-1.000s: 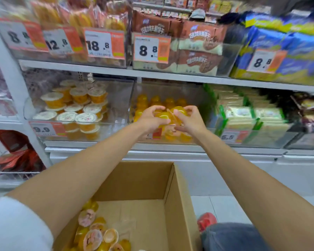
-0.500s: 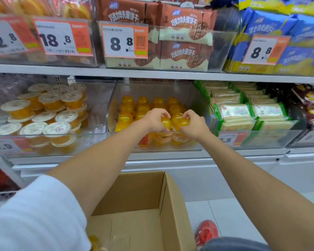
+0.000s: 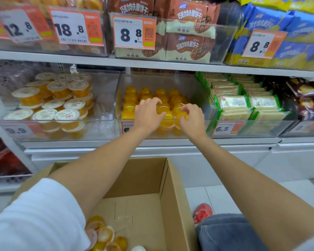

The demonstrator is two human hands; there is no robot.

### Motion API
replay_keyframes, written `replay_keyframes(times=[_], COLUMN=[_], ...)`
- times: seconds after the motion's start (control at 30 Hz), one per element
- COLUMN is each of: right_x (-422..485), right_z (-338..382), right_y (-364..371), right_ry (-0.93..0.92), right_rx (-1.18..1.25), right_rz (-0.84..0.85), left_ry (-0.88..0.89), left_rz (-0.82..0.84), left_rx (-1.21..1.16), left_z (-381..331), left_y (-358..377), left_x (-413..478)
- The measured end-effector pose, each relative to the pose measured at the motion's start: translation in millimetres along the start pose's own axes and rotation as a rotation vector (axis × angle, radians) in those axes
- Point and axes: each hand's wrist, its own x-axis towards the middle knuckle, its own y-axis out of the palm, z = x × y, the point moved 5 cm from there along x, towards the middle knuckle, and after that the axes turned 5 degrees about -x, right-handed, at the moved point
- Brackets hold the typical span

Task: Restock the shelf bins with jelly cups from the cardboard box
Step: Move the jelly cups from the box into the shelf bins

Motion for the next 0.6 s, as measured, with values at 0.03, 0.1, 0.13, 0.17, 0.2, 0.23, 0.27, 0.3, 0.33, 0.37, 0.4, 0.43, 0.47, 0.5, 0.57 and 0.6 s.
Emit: replay_keyframes(times=[0.03,0.1,0.13,0.17,0.2,0.23,0.27,0.3,0.33,0.37,0.4,0.43,0.47,0.5,0.57,0.6], right_x=[-11,-37,-51,-66,-81,-98,-115,-133,-152,-170,-189,-209,-228,-247,-283,-300], right_z=[11,35,45,54,59,64,65,65,62,58,53,46,39,33,19,14], right_y=[0,11,23,34,48,61,76,92,110,128,146,164,182,198,229,244], right_ry=[-0.037,-0.087,-0.107,-0.130,-0.145,-0.145,-0.130,-0.109,-0.090,-0.068,-0.047,-0.027,-0.016,-0.014,0.002,0.023], right_rx=[0.003,0.034,0.053,0.068,0.075,0.075,0.065,0.048,0.032,0.007,-0.029,-0.082,-0.148,-0.215,-0.296,-0.292], right_rz=[-0.067,-0.020,0.056,0.132,0.207,0.282,0.362,0.446,0.526,0.601,0.673,0.757,0.848,0.933,1.066,1.133], left_ry=[0.017,-0.055,-0.129,-0.204,-0.283,-0.364,-0.436,-0.494,-0.541,-0.590,-0.643,-0.699,-0.739,-0.761,-0.788,-0.791], left_rz=[-0.051,-0.028,0.018,0.077,0.151,0.226,0.295,0.359,0.423,0.492,0.554,0.626,0.699,0.774,0.879,0.896], left_rx=[-0.047,-0.183,-0.242,-0.279,-0.281,-0.255,-0.199,-0.138,-0.089,-0.054,-0.028,0.008,0.048,0.086,0.127,0.138], left_z=[-1,10,24,41,62,85,109,132,154,178,198,218,235,250,271,280], left_y=[-9,-19,-20,-19,-17,-15,-16,-17,-20,-21,-23,-24,-26,-26,-25,-24], left_x=[-12,-39,-54,-71,-89,-109,-129,-149,-170,-192,-214,-237,-260,-280,-313,-327])
